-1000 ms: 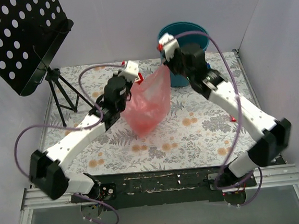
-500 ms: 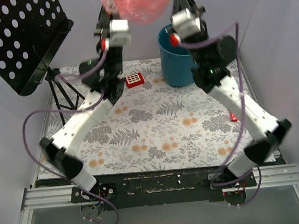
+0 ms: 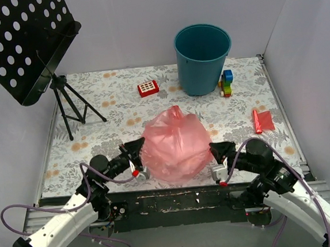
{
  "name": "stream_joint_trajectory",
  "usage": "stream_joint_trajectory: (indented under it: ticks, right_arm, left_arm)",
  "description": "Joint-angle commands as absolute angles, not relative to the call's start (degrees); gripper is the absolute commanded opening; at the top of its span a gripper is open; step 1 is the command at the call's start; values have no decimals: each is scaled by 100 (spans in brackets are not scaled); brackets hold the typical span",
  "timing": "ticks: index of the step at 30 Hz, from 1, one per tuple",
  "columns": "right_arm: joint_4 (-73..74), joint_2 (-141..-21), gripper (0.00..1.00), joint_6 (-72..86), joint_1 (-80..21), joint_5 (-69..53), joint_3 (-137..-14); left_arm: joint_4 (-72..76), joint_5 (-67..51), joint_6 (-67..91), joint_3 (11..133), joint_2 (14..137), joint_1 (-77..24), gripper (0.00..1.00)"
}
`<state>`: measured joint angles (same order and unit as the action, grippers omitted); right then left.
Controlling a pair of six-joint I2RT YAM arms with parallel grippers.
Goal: Put the trash bags into the trash bin
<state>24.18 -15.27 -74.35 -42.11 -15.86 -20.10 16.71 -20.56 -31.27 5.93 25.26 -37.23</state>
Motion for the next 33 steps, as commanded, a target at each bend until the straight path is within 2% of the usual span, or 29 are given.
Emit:
stream_joint_trajectory:
  ticks: [1,2,3,5,7,8,9,11,13,14,17,20,23,28,30,33]
  right_arm:
    - [2650,-2623,61,-7578,-4219,-2127,-3414]
    - [3150,-3080,80,-7289,-4219,-2144,-4054]
    - [3486,-3616,83,-6808,-4219,-2101,-4748]
    - [3796,-4530,84,-5448,-4210,-1585,-5988]
    - [4172,-5288,76,-4713,-4193,-1222,-7139]
    - [4305,-5578,76,-4685,-4123,-1248,-7659]
    - [4498,-5781,78,-4719,-4018,-1587,-8125]
    - [4151,-6046,85,-4755,-3815,-1819,-8287]
    - [3728,-6414,92,-4484,-3456,-1880,-8401]
    - [3709,-6686,91,-4456,-3106,-2246,-8646]
    - [3568,-7872,86,-4114,-2507,-2355,-9358]
    - [3306,-8769,84,-3859,-2058,-2470,-10053]
    - [3208,-9507,84,-3823,-1864,-2548,-10615]
    - [4164,-10817,82,-3770,-1670,-2716,-12065]
    - [4376,-11065,73,-3919,-1652,-2751,-12295]
    - [4403,-11092,50,-4279,-1652,-2944,-12305]
  left_arm:
    - [559,-1558,-1928,2185,3118,-3770,0]
    - [101,-1338,-1585,2545,3294,-3771,0]
    - [-486,-1145,-1278,2862,3531,-3771,0]
    - [-1079,-452,-330,3399,3996,-3779,0]
    - [-1291,645,585,3778,4568,-3779,0]
    - [-1344,1077,928,3936,4823,-3771,0]
    - [-1353,1533,1280,4068,5017,-3771,0]
    - [-1388,2098,1878,4262,5316,-3762,0]
    - [-1502,2119,2415,4420,5405,-3762,0]
    - [-1512,2014,2547,4421,5370,-3753,0]
    - [-1590,1662,2593,4307,5134,-3762,0]
    - [-1696,1828,2566,4219,4975,-3753,0]
    - [-1696,1828,2549,4114,4861,-3753,0]
    - [-1652,1740,2558,4069,4808,-3753,0]
    - [-1635,1749,2531,4113,4808,-3744,0]
    - [-1661,1793,2522,4306,4851,-3709,0]
